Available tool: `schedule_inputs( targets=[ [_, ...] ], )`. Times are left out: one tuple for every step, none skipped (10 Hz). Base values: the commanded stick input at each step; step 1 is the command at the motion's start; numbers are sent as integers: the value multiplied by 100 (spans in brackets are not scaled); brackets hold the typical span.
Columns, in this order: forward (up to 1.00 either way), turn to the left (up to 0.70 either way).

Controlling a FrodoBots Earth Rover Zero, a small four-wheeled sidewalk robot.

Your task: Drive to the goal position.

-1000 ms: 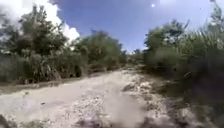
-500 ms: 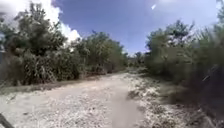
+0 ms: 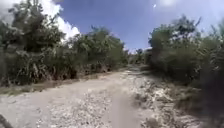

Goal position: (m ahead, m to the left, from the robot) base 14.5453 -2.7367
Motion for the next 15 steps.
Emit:
schedule_inputs(
  targets=[
    [70,-35],
    [70,-35],
    [70,-35],
    [70,-35],
    [70,-16],
    [70,0],
    [70,0],
    [70,0],
    [70,0],
    [70,0],
    [70,0],
    [70,0],
    [70,0],
    [70,0],
    [70,0]
  ],
)
